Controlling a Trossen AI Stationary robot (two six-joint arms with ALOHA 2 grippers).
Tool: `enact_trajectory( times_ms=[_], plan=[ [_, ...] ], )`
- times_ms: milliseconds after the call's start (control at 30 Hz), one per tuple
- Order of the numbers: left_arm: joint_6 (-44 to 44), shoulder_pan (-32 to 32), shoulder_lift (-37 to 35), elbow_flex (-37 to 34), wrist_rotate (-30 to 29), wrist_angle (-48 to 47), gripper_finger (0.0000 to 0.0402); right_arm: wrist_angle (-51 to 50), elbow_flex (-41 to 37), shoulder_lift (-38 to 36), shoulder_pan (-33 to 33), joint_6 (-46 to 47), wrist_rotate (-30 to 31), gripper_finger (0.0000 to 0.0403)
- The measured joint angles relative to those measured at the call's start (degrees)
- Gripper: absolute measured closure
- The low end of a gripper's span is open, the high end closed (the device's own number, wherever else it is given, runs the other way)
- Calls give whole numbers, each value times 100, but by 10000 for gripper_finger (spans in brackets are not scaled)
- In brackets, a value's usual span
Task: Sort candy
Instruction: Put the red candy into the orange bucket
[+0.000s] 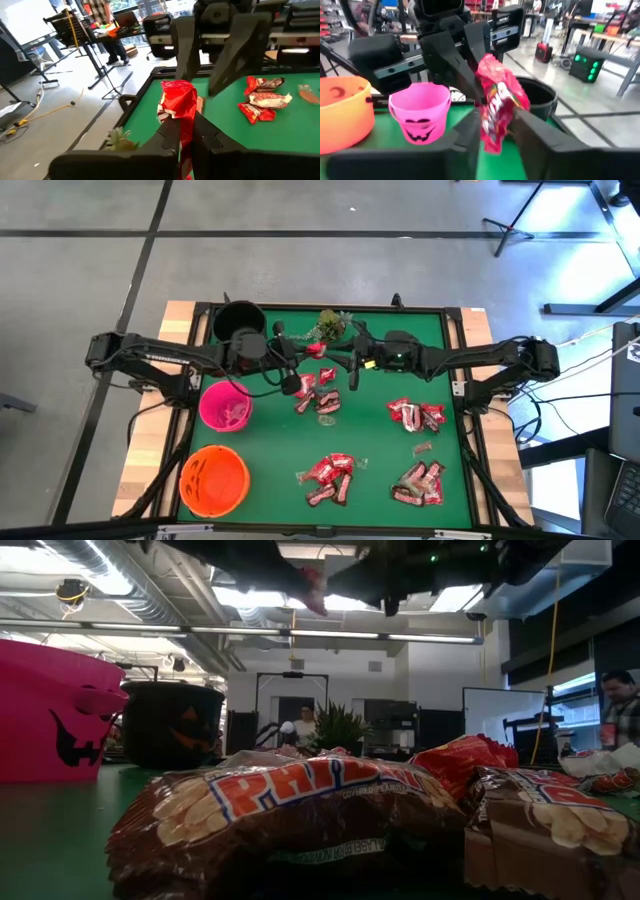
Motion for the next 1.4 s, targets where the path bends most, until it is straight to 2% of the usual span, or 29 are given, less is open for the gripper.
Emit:
enact_trajectory(
  times_ms=[167,267,367,500,600,767,867,967,1133,1233,1400],
  plan=[
    [-11,-394,-917,73,67,-1554,400,-426,2,-432,0,-191,116,196],
    [-147,-847,-1414,369,248,-2977,401,-704,2,-706,0,-301,269,172],
    [-717,-1473,-1675,886,297,-4409,401,-930,2,-877,0,-381,306,165],
    [-1893,-2351,-1679,1839,286,-5960,401,-1054,2,-990,0,-423,310,164],
    [-2809,-2945,-1485,2445,423,-6680,401,-1056,2,-1002,-2,-423,313,164],
    [-4521,-3814,-960,2855,802,-7833,401,-1084,2,-1000,-7,-423,322,164],
    [-5524,-4186,-601,2855,1228,-8215,401,-1138,2,-1000,-7,-423,324,164],
    [-6200,-4532,-274,2855,1529,-8187,401,-1167,2,-1000,-7,-429,324,164],
    [-7325,-4900,84,2855,1579,-8155,396,-1174,1,-998,-7,-431,324,164],
    [-7764,-5059,212,2855,1642,-8078,369,-1175,0,-998,-7,-431,324,164],
    [-8210,-5259,340,2855,1684,-8070,299,-1175,0,-998,-7,-432,324,164]
  ],
)
